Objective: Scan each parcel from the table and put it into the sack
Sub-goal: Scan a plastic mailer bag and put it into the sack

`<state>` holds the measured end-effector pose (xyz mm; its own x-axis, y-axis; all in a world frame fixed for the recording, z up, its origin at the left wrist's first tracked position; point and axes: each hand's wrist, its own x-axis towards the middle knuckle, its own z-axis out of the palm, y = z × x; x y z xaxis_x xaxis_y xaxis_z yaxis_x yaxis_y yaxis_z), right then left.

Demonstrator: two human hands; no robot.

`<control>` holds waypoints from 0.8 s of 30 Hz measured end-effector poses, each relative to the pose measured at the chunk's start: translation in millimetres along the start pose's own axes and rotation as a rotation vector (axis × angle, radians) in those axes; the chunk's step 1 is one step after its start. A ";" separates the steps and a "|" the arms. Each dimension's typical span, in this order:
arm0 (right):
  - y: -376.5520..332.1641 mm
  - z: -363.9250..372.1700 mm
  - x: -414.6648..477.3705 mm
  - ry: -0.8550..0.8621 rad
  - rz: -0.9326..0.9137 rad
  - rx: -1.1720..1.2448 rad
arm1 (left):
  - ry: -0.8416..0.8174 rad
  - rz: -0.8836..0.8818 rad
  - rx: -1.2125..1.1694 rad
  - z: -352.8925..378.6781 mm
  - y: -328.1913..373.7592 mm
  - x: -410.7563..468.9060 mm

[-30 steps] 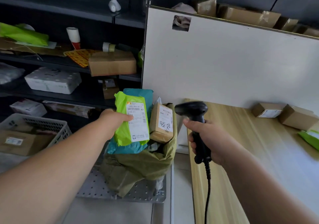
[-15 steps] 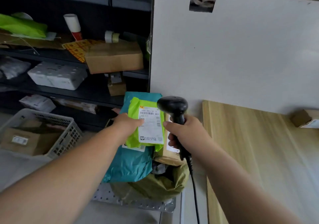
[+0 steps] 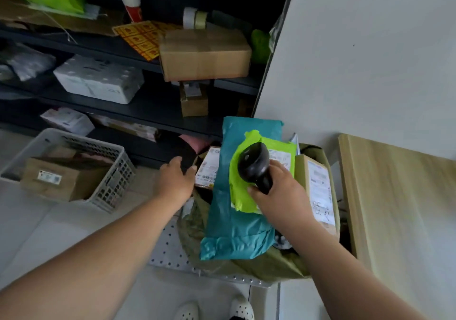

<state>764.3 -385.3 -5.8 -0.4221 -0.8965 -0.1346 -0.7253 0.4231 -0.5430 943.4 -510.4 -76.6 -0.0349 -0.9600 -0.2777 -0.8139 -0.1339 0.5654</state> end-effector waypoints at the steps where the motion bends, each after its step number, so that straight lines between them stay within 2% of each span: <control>1: 0.5 6.0 0.7 0.003 0.010 -0.031 | -0.049 -0.009 -0.010 7.4 -8.5 6.0; 7: 3.5 32.3 -2.8 0.085 0.005 -0.088 | -0.224 -0.152 -0.119 53.3 -26.7 26.6; 11: 2.3 35.3 1.3 0.139 -0.028 -0.123 | -0.286 -0.183 -0.314 67.7 -30.8 40.8; 17: 3.0 31.3 5.6 0.098 0.002 -0.139 | -0.301 -0.020 -0.680 51.6 -32.1 30.5; 21: -0.3 18.0 4.0 0.105 0.004 -0.166 | -0.336 0.129 -0.743 27.4 -25.2 18.3; 24: -0.3 16.0 8.3 0.100 -0.015 -0.189 | -0.383 0.197 -0.682 18.2 -34.0 9.3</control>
<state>769.7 -394.9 -20.0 -0.4552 -0.8895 -0.0395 -0.8173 0.4350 -0.3778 960.2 -510.3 -112.5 -0.4381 -0.8473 -0.3004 -0.2427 -0.2102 0.9470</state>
